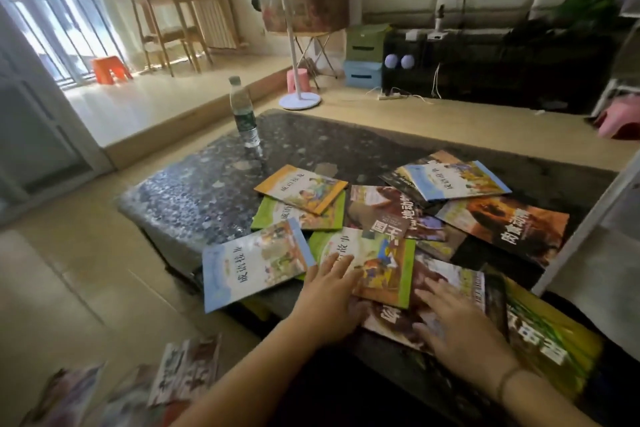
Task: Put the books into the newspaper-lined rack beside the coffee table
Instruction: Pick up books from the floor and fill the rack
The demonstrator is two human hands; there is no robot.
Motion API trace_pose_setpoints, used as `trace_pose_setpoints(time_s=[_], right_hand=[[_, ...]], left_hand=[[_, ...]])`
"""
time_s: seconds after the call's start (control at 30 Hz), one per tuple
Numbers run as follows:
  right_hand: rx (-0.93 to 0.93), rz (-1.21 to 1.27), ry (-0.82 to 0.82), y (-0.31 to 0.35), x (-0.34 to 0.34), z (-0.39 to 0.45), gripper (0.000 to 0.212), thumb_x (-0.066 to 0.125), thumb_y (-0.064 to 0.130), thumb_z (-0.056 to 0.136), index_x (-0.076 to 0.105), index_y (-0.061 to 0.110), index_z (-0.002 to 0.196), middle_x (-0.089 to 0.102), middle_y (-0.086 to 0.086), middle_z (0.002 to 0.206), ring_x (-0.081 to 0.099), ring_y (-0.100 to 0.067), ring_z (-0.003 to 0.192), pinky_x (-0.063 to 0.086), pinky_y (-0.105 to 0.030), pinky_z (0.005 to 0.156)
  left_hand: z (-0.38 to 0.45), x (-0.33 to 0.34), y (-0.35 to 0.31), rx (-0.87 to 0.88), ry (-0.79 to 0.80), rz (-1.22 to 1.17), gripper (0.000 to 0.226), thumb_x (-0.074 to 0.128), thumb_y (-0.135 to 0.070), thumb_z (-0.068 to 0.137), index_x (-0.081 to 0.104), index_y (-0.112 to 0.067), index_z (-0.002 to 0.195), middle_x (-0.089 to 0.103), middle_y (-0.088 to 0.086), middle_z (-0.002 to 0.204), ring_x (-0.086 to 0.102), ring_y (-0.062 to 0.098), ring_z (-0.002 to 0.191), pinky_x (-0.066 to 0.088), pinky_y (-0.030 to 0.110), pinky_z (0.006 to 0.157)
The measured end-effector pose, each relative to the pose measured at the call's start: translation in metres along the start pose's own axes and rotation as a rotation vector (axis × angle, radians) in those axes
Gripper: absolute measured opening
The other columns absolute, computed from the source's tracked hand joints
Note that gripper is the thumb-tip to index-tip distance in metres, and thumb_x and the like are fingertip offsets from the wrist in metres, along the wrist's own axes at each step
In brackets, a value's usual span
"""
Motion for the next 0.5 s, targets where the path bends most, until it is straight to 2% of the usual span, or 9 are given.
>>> trace_pose_setpoints(time_s=[0.07,0.13,0.2,0.27,0.33,0.4,0.5], right_hand=[[-0.073,-0.006,0.008,0.025,0.003,0.011,0.062,0.043,0.057,0.094,0.030,0.031,0.149,0.017,0.012,0.159,0.010,-0.012,0.148,0.010,-0.027,0.119],[-0.145,0.052,0.000,0.056,0.003,0.021,0.056,0.056,0.048,0.091,0.047,0.024,0.141,0.035,0.006,0.152,0.027,-0.019,0.144,0.020,-0.031,0.117],[-0.221,0.104,-0.053,0.095,0.002,0.032,0.047,0.065,0.039,0.081,0.066,0.014,0.121,0.057,-0.007,0.135,0.052,-0.030,0.128,0.034,-0.039,0.108],[-0.258,0.139,-0.073,0.143,0.002,0.048,0.041,0.066,0.035,0.075,0.073,0.010,0.107,0.068,-0.012,0.117,0.063,-0.034,0.110,0.038,-0.040,0.100],[-0.349,0.177,-0.049,0.206,0.006,0.062,0.035,0.068,0.032,0.082,0.071,0.012,0.110,0.068,-0.009,0.116,0.061,-0.031,0.110,0.038,-0.032,0.098],[-0.452,0.216,0.007,0.271,0.023,0.073,0.036,0.069,0.033,0.087,0.066,0.018,0.120,0.064,-0.002,0.123,0.055,-0.023,0.117,0.037,-0.028,0.100],[-0.508,0.225,0.228,0.352,0.082,0.080,0.043,0.062,0.040,0.091,0.057,0.024,0.130,0.057,0.006,0.131,0.050,-0.013,0.122,0.040,-0.028,0.103]], left_hand=[[-0.014,-0.007,0.038,-0.073,-0.051,-0.068,0.060,0.049,-0.051,0.094,0.037,-0.029,0.148,0.020,-0.003,0.162,0.009,0.021,0.151,0.015,0.049,0.120],[-0.042,-0.020,0.076,-0.114,-0.201,-0.179,0.053,0.054,-0.046,0.092,0.049,-0.026,0.140,0.036,0.000,0.155,0.026,0.024,0.145,0.026,0.046,0.116],[-0.082,-0.028,0.118,-0.185,-0.376,-0.250,0.043,0.059,-0.037,0.088,0.060,-0.021,0.128,0.052,0.003,0.141,0.044,0.026,0.132,0.039,0.043,0.109],[-0.124,-0.021,0.161,-0.305,-0.507,-0.293,0.033,0.062,-0.030,0.086,0.066,-0.019,0.117,0.058,0.003,0.133,0.051,0.026,0.124,0.044,0.040,0.103],[-0.167,0.001,0.201,-0.440,-0.595,-0.366,0.026,0.060,-0.025,0.088,0.069,-0.017,0.112,0.060,0.003,0.130,0.054,0.024,0.121,0.049,0.039,0.099],[-0.208,0.026,0.234,-0.552,-0.706,-0.385,0.024,0.056,-0.023,0.091,0.071,-0.016,0.107,0.061,0.003,0.126,0.057,0.020,0.117,0.051,0.036,0.096],[-0.268,0.078,0.280,-0.805,-0.798,-0.480,0.028,0.049,-0.027,0.089,0.073,-0.017,0.102,0.065,0.003,0.117,0.058,0.019,0.113,0.050,0.033,0.094]])
Point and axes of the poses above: each hand's wrist, its own z-axis towards the middle knuckle, its own x-axis out of the palm, y = z × x, the point moved 10 cm from there along z, towards the middle knuckle
